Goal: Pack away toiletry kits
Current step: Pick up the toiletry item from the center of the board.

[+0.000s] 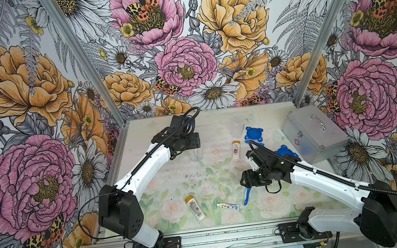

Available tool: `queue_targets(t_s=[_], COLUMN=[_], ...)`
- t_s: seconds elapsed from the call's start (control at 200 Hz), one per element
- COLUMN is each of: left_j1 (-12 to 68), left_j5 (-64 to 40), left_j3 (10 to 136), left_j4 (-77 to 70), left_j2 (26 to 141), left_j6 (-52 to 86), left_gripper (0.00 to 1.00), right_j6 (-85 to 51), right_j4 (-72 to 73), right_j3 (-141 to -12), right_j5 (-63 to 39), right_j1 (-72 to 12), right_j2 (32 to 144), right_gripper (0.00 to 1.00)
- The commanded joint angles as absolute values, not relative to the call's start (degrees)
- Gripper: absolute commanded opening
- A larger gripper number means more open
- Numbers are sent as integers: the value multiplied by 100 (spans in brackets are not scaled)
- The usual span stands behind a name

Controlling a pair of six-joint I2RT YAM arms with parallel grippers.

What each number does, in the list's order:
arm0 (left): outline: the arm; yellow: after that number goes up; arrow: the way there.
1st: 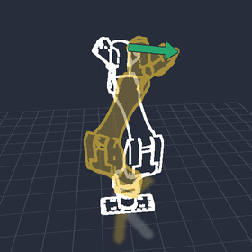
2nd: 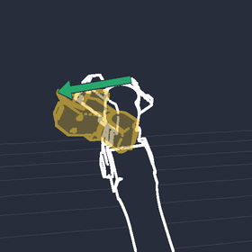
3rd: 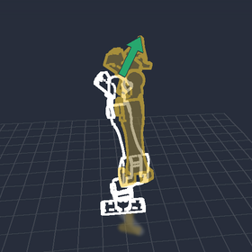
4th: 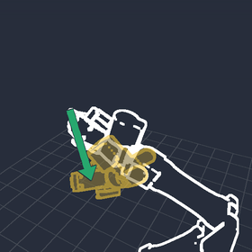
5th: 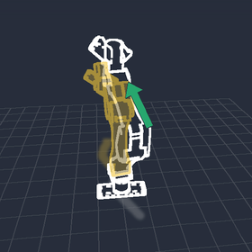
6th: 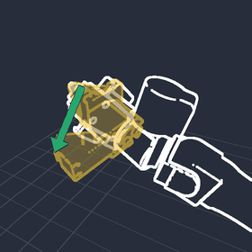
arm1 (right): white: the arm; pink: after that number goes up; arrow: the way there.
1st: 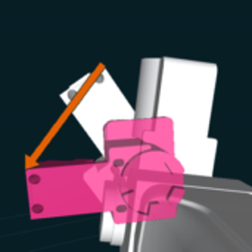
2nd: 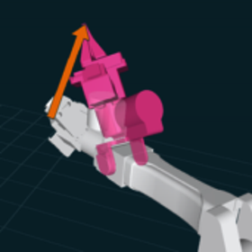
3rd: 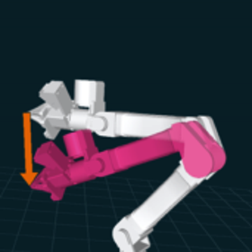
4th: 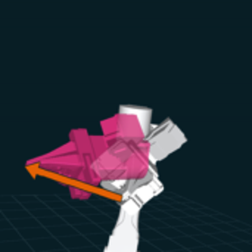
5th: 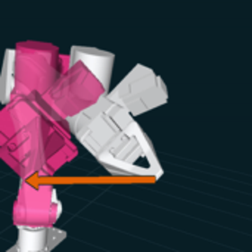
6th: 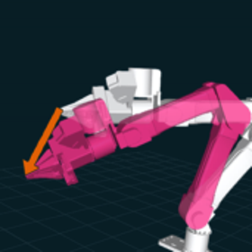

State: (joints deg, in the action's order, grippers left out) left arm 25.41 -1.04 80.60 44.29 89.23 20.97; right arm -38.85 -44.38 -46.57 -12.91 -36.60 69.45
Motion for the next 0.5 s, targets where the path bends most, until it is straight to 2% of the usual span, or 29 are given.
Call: queue_targets(t_s=[0.0, 0.275, 0.495], left_j1=[2395, 2460, 2558], left_j5=[-926, -1588, -1593], left_j3=[8554, 8608, 8493], left_j4=[5302, 5487, 5477], left_j2=[8896, 8877, 8825], left_j6=[2525, 2721, 2512], left_gripper=[77, 78, 79], right_j6=[-4374, -4415, -4424], right_j4=[-4625, -4598, -4550], right_j3=[-4639, -4934, -5050], right_j5=[-1570, -1547, -1213], right_j1=[-3588, -3779, -4205], right_j2=[7183, 8180, 8828], right_gripper=[64, 60, 56])
